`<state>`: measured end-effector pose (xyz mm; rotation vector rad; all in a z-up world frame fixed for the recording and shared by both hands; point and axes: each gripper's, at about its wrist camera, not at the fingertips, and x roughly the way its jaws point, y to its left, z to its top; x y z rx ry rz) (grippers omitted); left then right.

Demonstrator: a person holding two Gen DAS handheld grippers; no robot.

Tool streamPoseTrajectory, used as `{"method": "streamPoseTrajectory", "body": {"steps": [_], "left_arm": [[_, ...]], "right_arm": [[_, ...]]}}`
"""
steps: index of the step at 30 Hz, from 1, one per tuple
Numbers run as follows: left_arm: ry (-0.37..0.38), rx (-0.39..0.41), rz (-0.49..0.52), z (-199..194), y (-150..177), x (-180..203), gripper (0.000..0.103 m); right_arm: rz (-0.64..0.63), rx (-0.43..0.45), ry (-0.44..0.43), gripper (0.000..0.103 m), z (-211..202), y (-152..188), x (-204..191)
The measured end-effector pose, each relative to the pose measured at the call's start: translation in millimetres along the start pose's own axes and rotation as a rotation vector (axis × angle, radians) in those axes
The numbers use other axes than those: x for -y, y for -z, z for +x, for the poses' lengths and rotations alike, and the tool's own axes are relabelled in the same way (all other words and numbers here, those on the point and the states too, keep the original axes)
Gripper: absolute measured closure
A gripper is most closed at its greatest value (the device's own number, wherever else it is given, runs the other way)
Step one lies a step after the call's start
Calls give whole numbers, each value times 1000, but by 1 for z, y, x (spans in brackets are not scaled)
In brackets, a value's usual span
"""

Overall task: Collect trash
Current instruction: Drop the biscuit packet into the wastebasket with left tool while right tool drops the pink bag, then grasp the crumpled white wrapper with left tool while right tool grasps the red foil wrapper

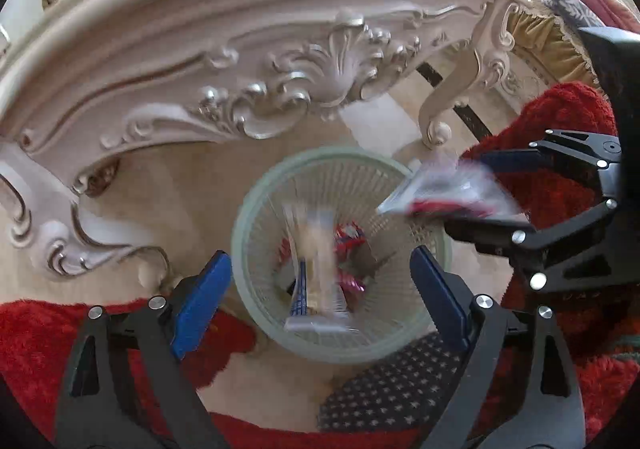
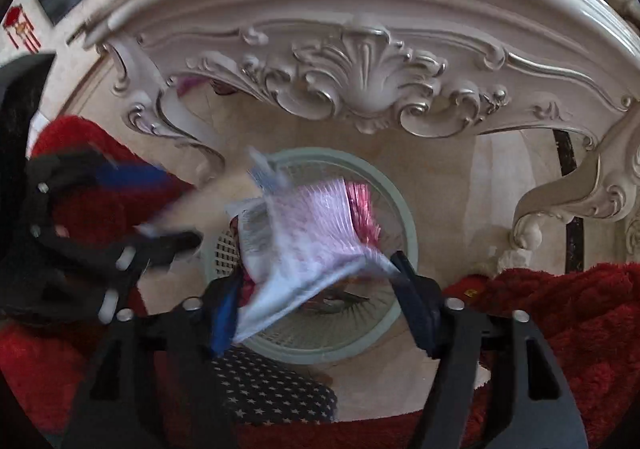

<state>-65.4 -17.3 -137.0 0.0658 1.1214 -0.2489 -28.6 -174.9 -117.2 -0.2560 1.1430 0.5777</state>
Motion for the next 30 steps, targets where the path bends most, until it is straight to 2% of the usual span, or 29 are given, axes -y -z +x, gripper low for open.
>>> {"method": "streamPoseTrajectory", "body": {"steps": [2,7,10,12,14,16,20,24,26,28,30], "left_arm": [[7,17,-2,-4,-2,-1,15],[16,42,4,-25,-10,-3,15],[73,89,6,-55,-28,-7,15],[64,152,19,-79,-49,-12,15],[20,238,24,-105,-80,-25,15],[-19,289,-6,-116,-109,-42,15],[-113,369,-131,-119,-185,-86,15],[-107,404,-226,-101,-259,-126,15],[-143,393,-258,-83,-299,-144,15],[-184,394,-254,-66,-332,-153,15],[-192,384,-251,-48,-359,-161,15]], "right_arm": [[6,6,9,31,-2,3,2],[25,45,11,30,-22,3,11],[50,160,-44,30,-63,-14,20],[65,252,-43,30,-90,-32,32],[77,335,-25,30,-111,-54,46],[84,403,9,30,-125,-79,61],[72,503,110,30,-132,-139,88],[35,526,136,30,-121,-213,110],[15,514,140,30,-111,-242,119],[-6,492,148,30,-98,-269,126],[-18,475,160,28,-85,-289,131]]}}
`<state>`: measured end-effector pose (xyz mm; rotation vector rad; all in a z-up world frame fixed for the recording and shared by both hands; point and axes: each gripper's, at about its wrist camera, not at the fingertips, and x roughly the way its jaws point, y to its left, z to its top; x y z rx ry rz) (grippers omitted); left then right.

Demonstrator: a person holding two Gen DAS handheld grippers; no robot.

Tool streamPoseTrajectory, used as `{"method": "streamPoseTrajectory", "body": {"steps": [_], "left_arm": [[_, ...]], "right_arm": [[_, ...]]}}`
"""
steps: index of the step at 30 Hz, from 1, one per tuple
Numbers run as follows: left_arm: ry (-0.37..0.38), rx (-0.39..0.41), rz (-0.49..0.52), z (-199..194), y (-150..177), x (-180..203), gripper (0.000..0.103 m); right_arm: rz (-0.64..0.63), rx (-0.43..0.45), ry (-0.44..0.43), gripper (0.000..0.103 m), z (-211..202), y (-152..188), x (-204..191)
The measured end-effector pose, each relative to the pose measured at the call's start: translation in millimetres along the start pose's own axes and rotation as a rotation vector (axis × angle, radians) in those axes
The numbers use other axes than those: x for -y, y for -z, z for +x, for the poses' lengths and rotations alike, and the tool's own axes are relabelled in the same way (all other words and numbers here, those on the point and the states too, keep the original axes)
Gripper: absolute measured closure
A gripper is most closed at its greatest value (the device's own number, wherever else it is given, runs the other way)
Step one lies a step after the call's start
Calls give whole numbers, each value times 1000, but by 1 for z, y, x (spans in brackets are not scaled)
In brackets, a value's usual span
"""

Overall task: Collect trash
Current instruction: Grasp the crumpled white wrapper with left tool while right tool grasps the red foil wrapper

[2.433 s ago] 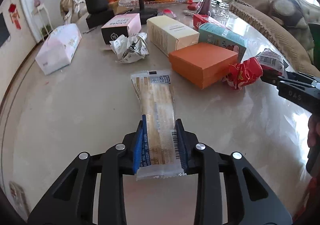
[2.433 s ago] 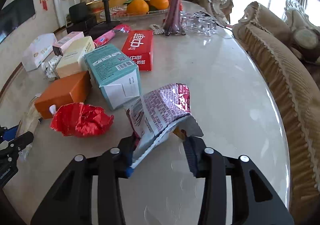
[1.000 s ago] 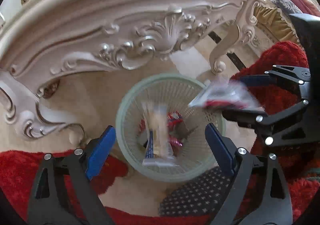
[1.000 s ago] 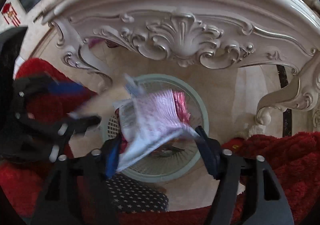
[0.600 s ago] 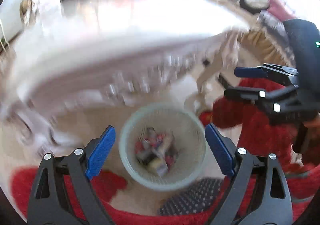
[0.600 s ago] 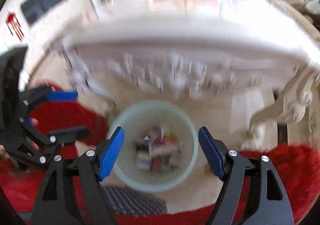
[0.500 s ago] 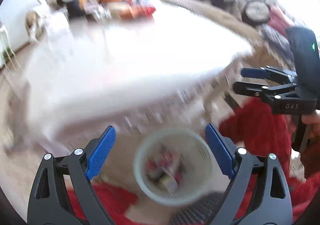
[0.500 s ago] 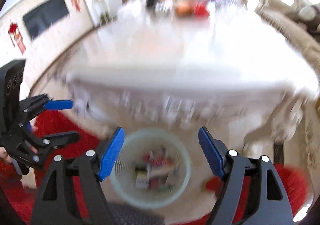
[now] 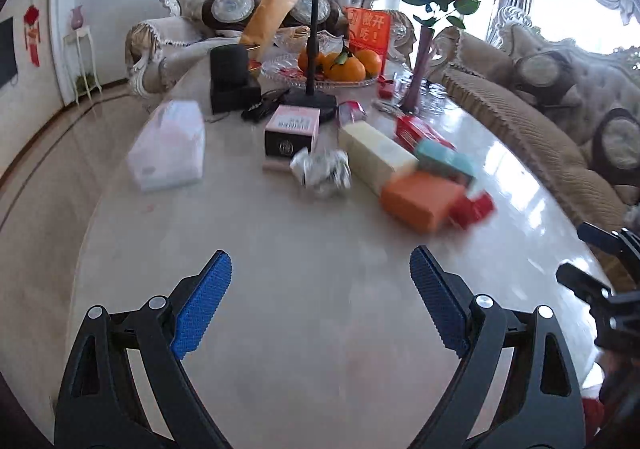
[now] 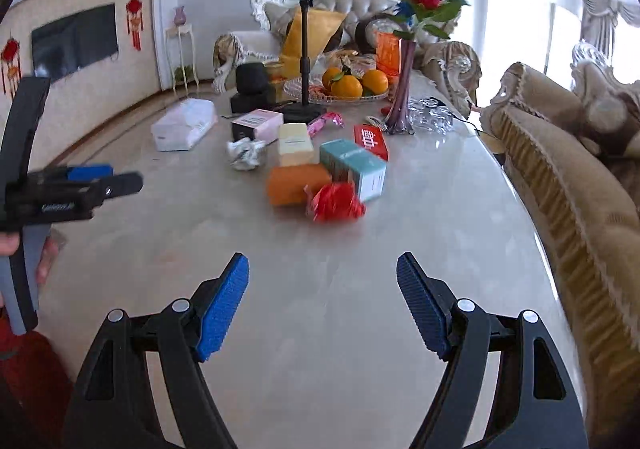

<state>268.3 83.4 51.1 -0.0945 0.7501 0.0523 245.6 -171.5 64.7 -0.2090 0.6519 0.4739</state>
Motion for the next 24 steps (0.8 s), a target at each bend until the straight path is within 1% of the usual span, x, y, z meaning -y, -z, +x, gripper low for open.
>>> {"method": "streamPoseTrajectory", "body": {"steps": [2,3,4,6,7,9,12,14,17,19,22,24], "left_arm": [[4,-23,-21,23,-13,-2,15],[4,-46,-39,39,-21,-3,15],[0,-59,-42,50,-27,-5,15],[-30,-85,-31,75,-37,-4,15],[-40,-89,-25,81,-39,-4,15],[-52,-102,-26,97,-48,-5,15],[-26,-106,-46,108,-57,-6,15],[-21,-108,-38,116,-64,-4,15],[-36,-122,-29,129,-72,0,15],[-38,-134,-33,137,-75,0,15],[-50,-149,-37,146,-77,0,15],[-71,-165,-30,151,-78,0,15]], "right_arm": [[-8,-26,3,28,27,-12,7],[-8,-36,6,27,33,-14,9],[-11,-59,10,27,48,-17,12],[-18,-80,20,27,64,-19,14],[-25,-101,28,27,76,-22,16],[-33,-119,35,27,87,-24,16],[-59,-161,17,27,106,-29,18],[-84,-173,16,27,115,-32,19],[-102,-194,-2,27,126,-34,20],[-103,-206,-29,27,132,-35,20],[-99,-204,-50,27,137,-36,20],[-98,-201,-63,28,137,-35,19]]}}
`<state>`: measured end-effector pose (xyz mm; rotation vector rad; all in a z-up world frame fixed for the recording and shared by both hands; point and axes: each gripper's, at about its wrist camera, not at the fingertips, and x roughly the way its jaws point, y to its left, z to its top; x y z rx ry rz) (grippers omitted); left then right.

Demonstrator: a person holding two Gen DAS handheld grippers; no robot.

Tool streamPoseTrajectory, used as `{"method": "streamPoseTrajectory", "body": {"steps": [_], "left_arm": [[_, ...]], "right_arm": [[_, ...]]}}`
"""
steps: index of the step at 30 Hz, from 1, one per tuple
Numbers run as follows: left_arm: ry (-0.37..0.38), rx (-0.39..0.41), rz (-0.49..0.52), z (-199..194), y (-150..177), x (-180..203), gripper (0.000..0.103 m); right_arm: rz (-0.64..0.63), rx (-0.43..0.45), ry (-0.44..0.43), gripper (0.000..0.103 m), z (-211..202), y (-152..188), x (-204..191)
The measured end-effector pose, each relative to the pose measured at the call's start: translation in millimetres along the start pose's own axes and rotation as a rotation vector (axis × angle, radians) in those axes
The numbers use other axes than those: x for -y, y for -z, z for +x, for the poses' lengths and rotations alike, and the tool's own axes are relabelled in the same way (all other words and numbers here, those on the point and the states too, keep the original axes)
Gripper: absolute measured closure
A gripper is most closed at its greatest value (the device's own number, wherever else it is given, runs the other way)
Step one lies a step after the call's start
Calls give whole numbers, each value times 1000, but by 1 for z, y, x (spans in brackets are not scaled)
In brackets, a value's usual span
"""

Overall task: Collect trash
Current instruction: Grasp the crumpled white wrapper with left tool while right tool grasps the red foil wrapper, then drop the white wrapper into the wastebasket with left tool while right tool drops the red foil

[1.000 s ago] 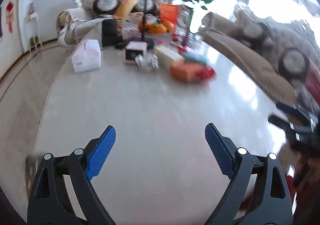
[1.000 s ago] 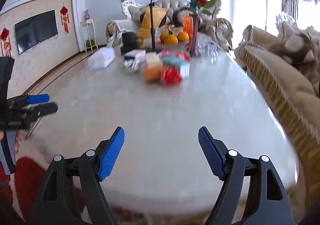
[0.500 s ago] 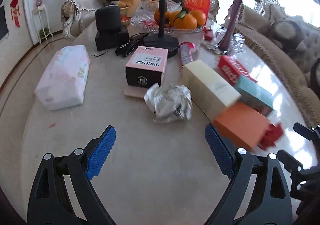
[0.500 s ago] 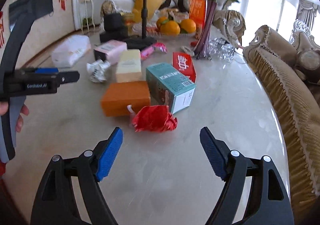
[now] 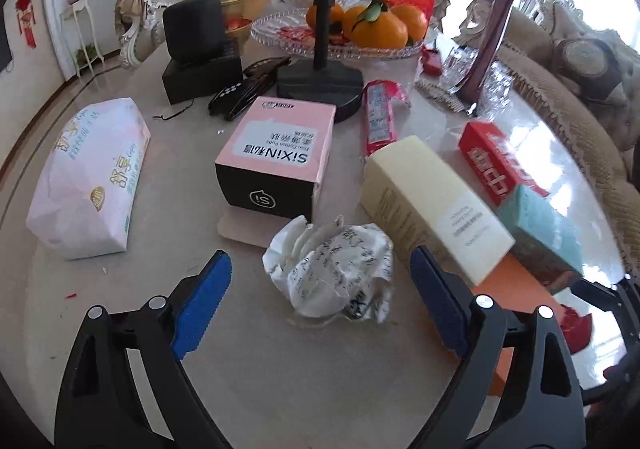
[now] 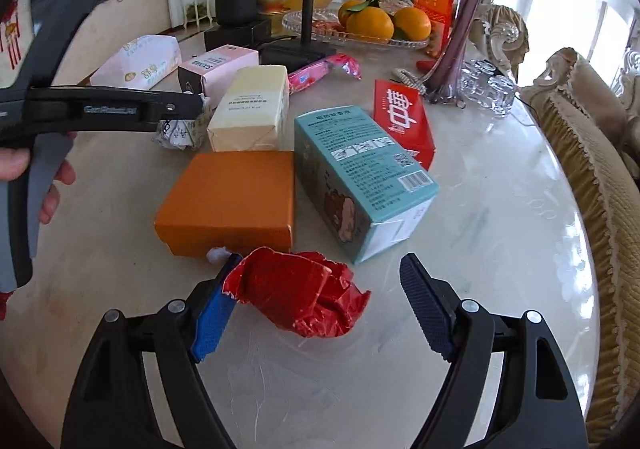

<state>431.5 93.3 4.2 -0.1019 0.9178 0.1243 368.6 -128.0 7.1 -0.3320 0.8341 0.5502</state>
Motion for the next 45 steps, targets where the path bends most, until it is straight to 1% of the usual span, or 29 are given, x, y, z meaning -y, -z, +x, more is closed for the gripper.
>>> {"method": "streamPoseTrajectory", "body": {"steps": [2,4,5,6,7,8,9,12,14,15,19,21,24,27,29,30,33,34,36,37,39,40,41,43,45], "left_arm": [[-15,-11,-9,6,0,-1,15],[5,-5,-32,7,1,-4,15],[1,-10,-42,8,2,-6,15],[-7,-16,-39,10,2,-6,17],[-11,-25,-22,13,3,-4,28],[-7,-30,-12,15,4,-3,34],[-7,-34,-7,16,5,-3,52],[-27,-11,27,11,8,2,66],[-43,-9,58,7,10,7,67],[-38,-11,61,6,12,7,68],[26,0,16,-12,26,-3,68],[42,13,12,-23,34,-5,68],[85,48,12,-54,49,-6,68],[113,104,28,-95,70,-6,68],[148,143,47,-132,94,-5,68],[159,155,57,-143,103,-3,68],[195,205,115,-193,150,2,68],[217,216,129,-211,173,4,68],[246,220,161,-235,208,8,68],[264,210,176,-249,236,10,68],[295,198,172,-266,269,12,68],[321,188,172,-276,291,13,68],[330,179,181,-283,311,15,68],[318,149,212,-289,352,20,68],[317,101,242,-284,383,22,68]], "right_arm": [[3,-12,-20,29,3,1,-1],[0,-16,-39,35,5,1,-2],[0,-14,-48,38,5,1,-2],[0,-13,-58,44,5,2,-3],[1,-13,-72,47,4,2,-4],[1,-12,-80,53,4,2,-4],[1,-8,-83,57,2,3,-5],[22,10,-93,66,-3,4,-5],[44,20,-101,67,-9,7,-3],[50,23,-105,68,-12,10,-3],[81,55,-102,68,-36,24,-1],[108,77,-91,68,-48,30,2],[163,113,-97,68,-71,43,6],[196,156,-105,68,-99,61,1],[198,180,-114,68,-115,72,-8],[199,196,-128,68,-128,83,-15],[185,230,-148,68,-158,109,-35],[178,242,-161,68,-172,123,-46],[176,249,-179,68,-190,146,-61],[180,245,-198,68,-200,161,-71],[184,230,-220,68,-216,189,-91],[182,220,-226,68,-220,198,-99],[181,206,-231,68,-225,210,-108],[179,162,-238,68,-228,234,-128],[183,89,-248,68,-218,258,-145]]}}
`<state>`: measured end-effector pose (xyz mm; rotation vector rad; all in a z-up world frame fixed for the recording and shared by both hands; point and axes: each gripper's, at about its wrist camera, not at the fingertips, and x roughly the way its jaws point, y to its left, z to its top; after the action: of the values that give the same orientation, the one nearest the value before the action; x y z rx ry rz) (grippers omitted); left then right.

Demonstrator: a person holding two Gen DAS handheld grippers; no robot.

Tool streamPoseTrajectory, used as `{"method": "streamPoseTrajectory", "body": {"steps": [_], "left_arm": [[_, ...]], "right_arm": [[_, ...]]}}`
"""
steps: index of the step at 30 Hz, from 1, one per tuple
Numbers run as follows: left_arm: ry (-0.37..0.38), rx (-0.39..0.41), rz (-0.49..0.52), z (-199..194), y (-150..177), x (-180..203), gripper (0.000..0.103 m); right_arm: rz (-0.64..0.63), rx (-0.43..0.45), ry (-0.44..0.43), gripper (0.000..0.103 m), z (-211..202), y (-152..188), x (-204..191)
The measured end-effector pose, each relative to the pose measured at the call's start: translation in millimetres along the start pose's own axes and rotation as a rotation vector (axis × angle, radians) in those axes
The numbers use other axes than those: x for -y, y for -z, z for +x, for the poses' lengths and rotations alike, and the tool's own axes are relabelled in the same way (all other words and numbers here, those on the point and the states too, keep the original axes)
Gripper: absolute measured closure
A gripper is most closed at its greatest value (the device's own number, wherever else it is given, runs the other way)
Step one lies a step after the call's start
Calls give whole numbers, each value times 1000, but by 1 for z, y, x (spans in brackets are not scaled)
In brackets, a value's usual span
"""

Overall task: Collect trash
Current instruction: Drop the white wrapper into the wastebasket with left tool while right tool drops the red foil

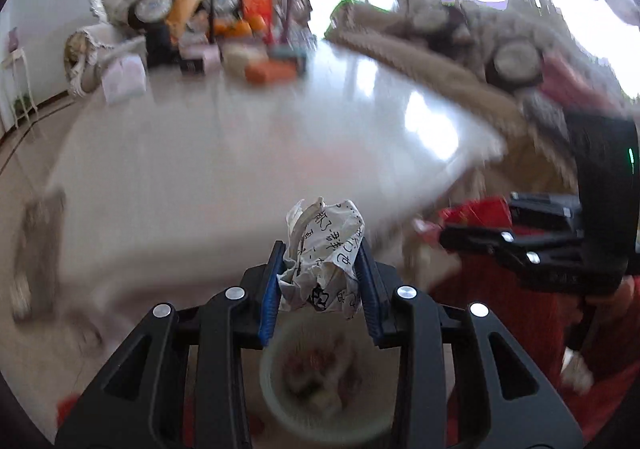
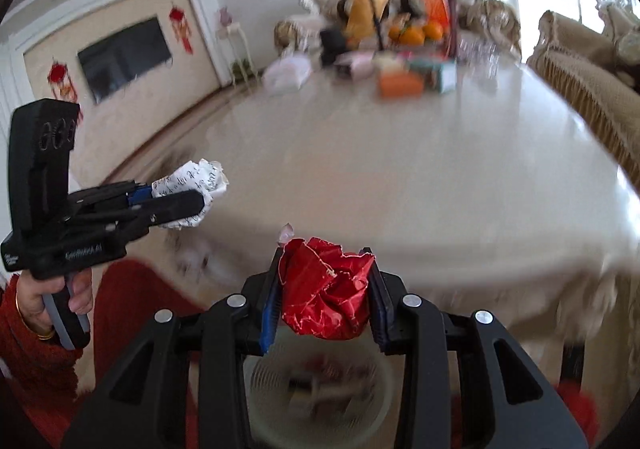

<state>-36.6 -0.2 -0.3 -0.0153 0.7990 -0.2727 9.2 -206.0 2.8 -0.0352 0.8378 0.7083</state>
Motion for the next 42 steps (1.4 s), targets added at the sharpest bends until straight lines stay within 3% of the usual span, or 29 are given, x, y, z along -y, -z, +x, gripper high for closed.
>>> {"method": "streamPoseTrajectory", "body": {"steps": [3,7,12,15,17,18,19,21,22,35,38,42], "left_arm": [[13,-108,-38,19,50,2,68],[13,-226,-42,56,90,3,68],[36,-294,-30,81,110,8,68],[48,-300,-20,82,111,11,65],[37,-308,-25,84,111,11,43],[19,-313,-27,84,112,10,26],[-5,-312,-30,83,112,8,22],[-11,-313,-47,83,111,5,22],[-20,-315,-54,82,110,3,22],[-65,-296,-32,70,99,4,22],[-47,-287,-38,60,85,5,22],[33,-222,-79,32,45,2,22]], "right_arm": [[35,-98,13,68,25,33,-2],[62,-198,52,68,58,59,-2],[40,-260,73,68,84,75,-11],[17,-273,77,68,90,81,-16],[18,-275,77,66,84,90,-15],[19,-273,82,59,84,93,-16],[16,-273,100,51,83,93,-15],[4,-263,142,33,81,95,-15],[7,-256,145,32,80,96,-14],[33,-212,178,31,64,86,-10],[20,-165,159,31,50,70,-13],[13,-93,140,31,30,45,-11]]}}
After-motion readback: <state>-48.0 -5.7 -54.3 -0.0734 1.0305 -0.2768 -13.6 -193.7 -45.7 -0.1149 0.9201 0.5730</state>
